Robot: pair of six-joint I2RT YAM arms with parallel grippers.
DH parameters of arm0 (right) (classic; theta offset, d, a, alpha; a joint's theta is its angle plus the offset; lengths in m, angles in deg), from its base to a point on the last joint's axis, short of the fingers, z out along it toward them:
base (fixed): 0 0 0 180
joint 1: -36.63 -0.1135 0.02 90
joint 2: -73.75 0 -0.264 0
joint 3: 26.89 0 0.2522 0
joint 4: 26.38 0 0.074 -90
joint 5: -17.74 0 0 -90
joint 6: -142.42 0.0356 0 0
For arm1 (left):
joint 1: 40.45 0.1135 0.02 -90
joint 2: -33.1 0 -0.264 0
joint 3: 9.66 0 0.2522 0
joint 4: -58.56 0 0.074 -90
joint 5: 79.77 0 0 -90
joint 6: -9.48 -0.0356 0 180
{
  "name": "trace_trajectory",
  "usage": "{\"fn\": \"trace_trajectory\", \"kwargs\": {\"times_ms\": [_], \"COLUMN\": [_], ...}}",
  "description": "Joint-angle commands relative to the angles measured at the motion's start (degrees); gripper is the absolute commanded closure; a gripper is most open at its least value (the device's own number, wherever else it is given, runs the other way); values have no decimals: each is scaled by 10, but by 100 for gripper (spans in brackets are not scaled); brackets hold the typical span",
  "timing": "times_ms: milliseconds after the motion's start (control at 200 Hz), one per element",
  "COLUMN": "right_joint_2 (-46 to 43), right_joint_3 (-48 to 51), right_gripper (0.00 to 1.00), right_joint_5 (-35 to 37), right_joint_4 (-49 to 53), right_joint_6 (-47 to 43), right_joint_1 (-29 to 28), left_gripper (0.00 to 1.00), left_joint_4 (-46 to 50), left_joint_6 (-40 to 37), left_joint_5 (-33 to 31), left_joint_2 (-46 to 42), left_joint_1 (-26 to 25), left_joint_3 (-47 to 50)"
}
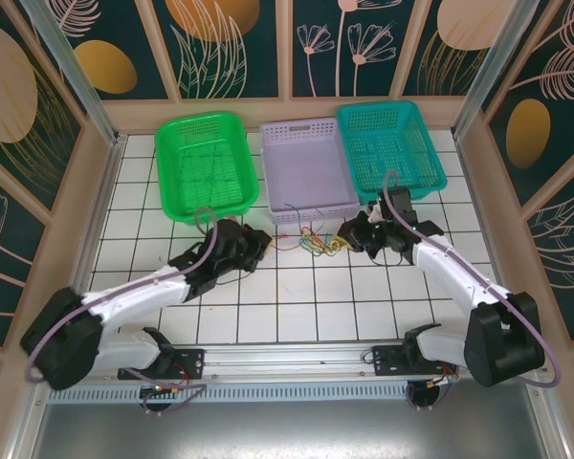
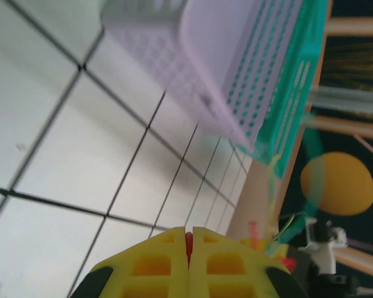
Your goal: Untangle the cables
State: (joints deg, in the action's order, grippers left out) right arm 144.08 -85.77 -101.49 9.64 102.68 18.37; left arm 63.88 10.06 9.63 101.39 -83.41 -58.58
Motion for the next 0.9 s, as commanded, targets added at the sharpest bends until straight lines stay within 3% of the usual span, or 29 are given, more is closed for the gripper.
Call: {"fn": "trace_trajectory", "kwargs": {"times_ms": [0,165,280,651,786,891], "right_joint_2": [-24,-31,-30,21,10,-20], "right_joint_3": [-20,-34,-38,-23,-54,-120], "right_gripper": [100,100,100,100,60,46], "right_joint_5": [117,186,213,222,246,295], "right_joint_4": [122,165,169,173,186,200], "right_joint_6": [-52,-58,-63,-127,-137,-144], "right_joint_1": [23,34,35,21,10,-43], "left_gripper": [100,100,100,100,100,100], "left_joint_4": [194,264,263,110,61,55], "left_joint_6": [-87,-106,-116,-213,-222,-228], "left_joint_5": [-135,-187,-205,-59,6,14], "left_joint_2": [-80,-147,-166,-103,-61,-40], "left_joint_1": [19,29,30,29,29,29], "left_joint_3": [-42,-37,-36,-44,-51,-64]}}
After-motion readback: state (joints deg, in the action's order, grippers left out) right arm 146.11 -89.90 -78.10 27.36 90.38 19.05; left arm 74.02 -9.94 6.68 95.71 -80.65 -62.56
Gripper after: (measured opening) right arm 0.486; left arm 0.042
